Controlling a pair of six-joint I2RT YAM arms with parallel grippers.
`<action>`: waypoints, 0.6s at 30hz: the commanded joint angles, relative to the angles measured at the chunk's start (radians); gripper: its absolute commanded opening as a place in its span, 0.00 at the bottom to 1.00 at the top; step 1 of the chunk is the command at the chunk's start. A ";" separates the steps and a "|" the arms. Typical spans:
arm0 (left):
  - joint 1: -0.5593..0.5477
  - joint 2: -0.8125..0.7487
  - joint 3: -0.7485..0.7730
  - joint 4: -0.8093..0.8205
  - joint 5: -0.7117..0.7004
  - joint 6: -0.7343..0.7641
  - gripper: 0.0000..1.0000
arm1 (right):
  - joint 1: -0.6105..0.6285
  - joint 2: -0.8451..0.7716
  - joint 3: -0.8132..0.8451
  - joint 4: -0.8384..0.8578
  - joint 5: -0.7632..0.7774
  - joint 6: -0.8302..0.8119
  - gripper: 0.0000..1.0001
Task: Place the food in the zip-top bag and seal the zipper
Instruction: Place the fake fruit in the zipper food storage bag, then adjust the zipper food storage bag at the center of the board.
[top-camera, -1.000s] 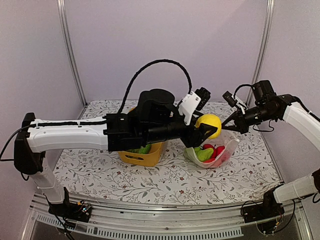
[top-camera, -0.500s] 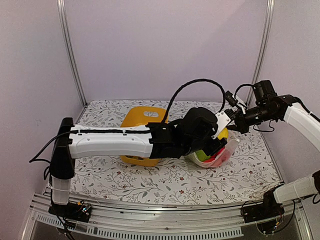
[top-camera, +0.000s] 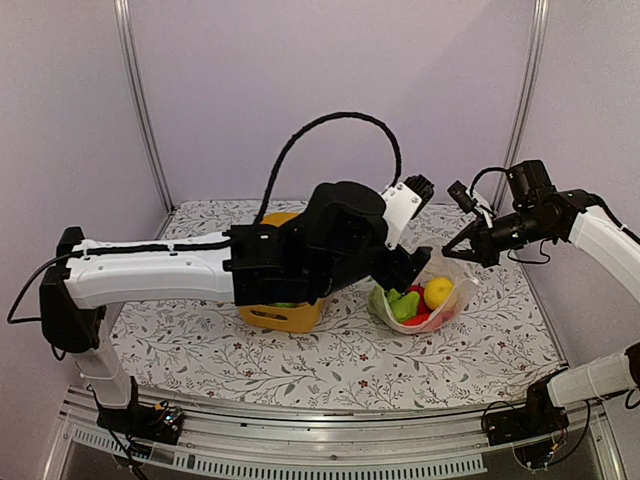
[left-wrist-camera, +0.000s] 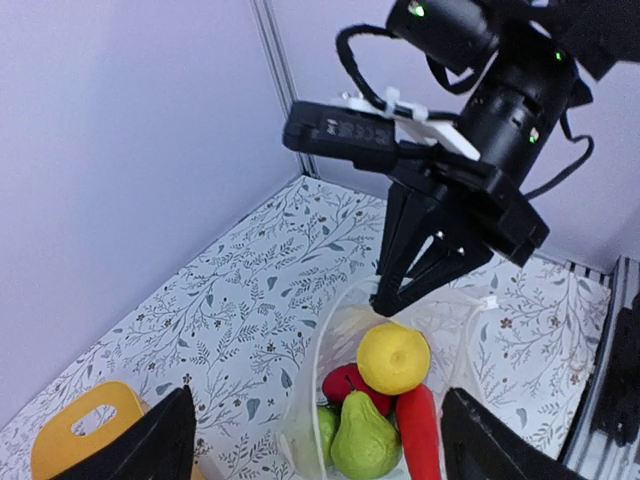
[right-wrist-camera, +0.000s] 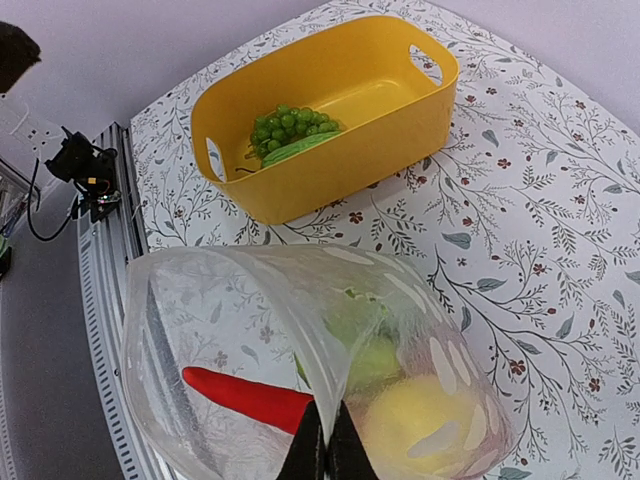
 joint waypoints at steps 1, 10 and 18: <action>0.031 -0.112 -0.088 -0.038 -0.004 -0.137 0.79 | 0.004 -0.011 0.009 -0.006 -0.003 -0.007 0.00; -0.005 -0.223 -0.330 0.017 0.169 -0.110 0.67 | 0.005 -0.012 0.000 -0.019 -0.004 -0.015 0.00; -0.074 -0.177 -0.243 -0.159 0.442 0.256 0.68 | 0.005 -0.007 -0.010 -0.015 -0.012 -0.014 0.00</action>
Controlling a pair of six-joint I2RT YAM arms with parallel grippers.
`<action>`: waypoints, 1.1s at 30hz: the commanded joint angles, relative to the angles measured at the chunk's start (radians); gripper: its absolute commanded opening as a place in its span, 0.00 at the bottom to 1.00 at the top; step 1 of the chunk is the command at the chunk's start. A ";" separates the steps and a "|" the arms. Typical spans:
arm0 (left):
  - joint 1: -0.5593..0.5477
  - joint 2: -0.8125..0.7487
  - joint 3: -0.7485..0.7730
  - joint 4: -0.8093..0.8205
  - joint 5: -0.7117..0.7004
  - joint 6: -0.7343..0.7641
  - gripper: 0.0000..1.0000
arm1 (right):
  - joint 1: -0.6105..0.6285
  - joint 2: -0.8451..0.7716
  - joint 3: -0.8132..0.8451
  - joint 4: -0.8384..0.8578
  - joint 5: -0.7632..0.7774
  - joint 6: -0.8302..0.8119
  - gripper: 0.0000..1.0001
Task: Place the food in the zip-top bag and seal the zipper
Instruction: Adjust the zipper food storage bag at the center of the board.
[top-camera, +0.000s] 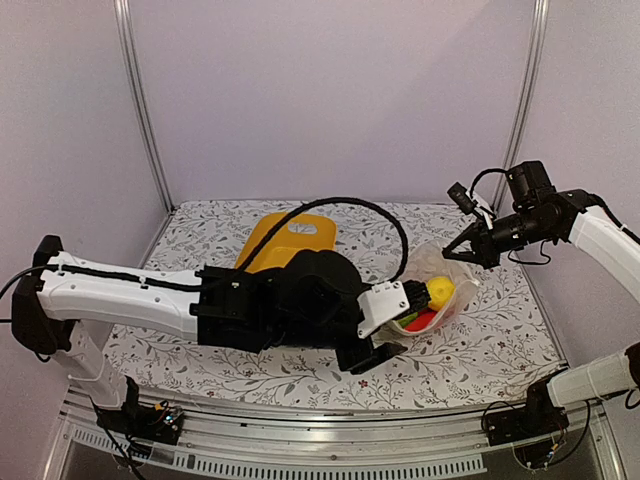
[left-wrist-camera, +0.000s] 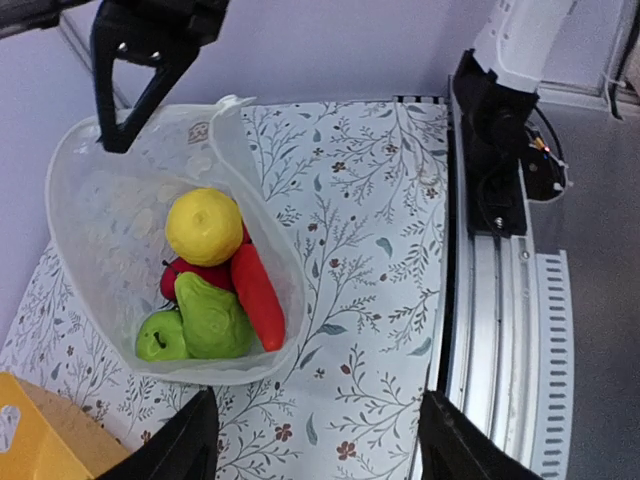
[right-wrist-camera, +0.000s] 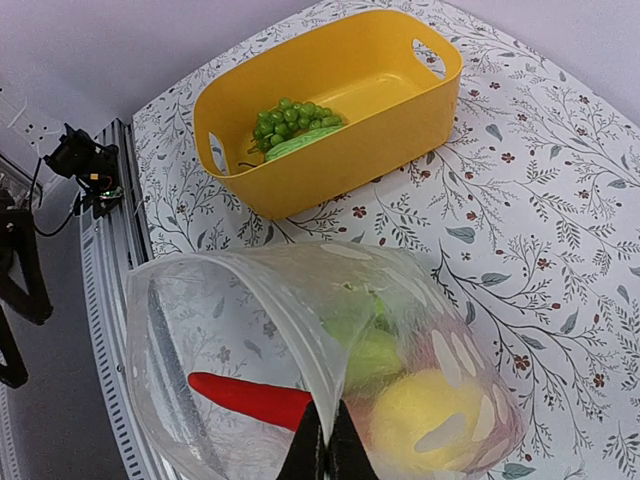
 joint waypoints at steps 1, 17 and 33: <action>0.003 0.067 0.163 -0.139 0.125 0.230 0.67 | 0.005 -0.001 -0.006 0.000 -0.010 -0.005 0.00; 0.075 0.493 0.619 -0.490 -0.029 0.189 0.34 | 0.005 -0.001 0.006 -0.011 -0.012 -0.006 0.00; 0.155 0.405 0.681 -0.380 -0.091 0.172 0.00 | 0.053 0.000 0.150 -0.113 0.121 -0.046 0.00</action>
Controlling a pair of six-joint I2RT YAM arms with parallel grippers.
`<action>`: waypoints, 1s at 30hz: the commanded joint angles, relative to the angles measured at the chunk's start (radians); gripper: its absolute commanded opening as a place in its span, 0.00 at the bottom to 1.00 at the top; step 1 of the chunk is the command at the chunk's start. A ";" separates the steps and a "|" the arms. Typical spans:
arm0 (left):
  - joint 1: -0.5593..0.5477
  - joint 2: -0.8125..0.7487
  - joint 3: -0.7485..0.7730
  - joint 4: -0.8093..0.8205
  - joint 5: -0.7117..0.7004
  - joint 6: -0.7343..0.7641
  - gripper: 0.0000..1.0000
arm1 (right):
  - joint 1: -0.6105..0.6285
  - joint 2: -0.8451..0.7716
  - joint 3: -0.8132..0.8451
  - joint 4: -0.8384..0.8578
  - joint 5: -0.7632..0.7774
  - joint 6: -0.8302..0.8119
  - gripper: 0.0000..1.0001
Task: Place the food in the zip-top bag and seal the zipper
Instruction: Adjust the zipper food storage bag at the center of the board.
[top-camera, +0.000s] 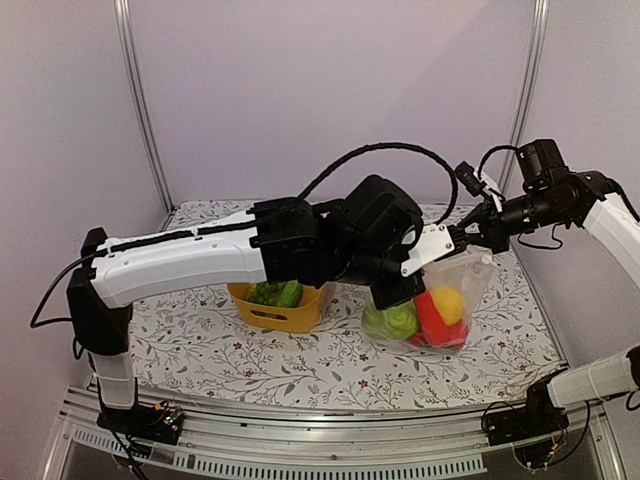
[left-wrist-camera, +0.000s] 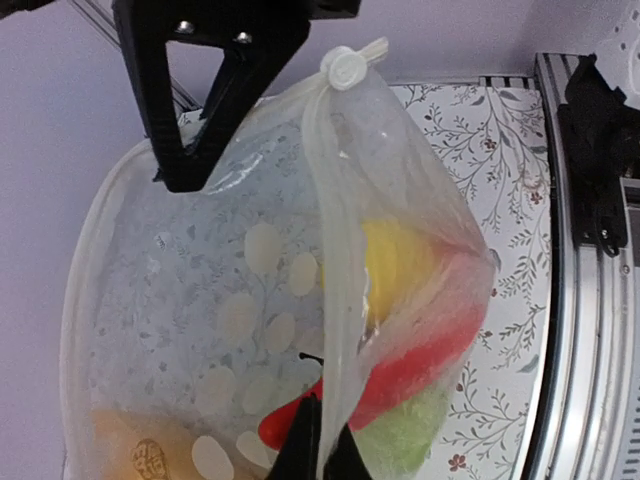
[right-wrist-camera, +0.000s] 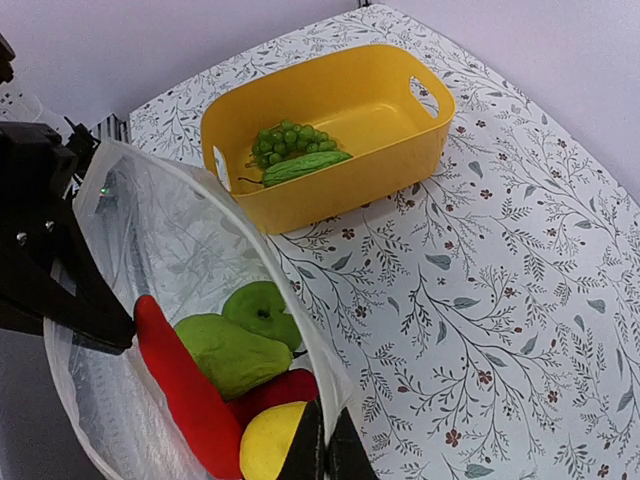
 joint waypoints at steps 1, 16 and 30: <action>0.070 0.098 0.054 0.053 -0.060 -0.015 0.00 | 0.036 0.025 0.010 -0.027 0.045 -0.006 0.00; 0.048 0.111 0.082 0.164 0.022 0.018 0.15 | 0.035 0.090 0.083 0.042 0.108 0.039 0.00; 0.105 0.069 -0.051 0.374 0.092 0.006 0.00 | 0.035 0.061 0.026 0.084 0.189 0.023 0.00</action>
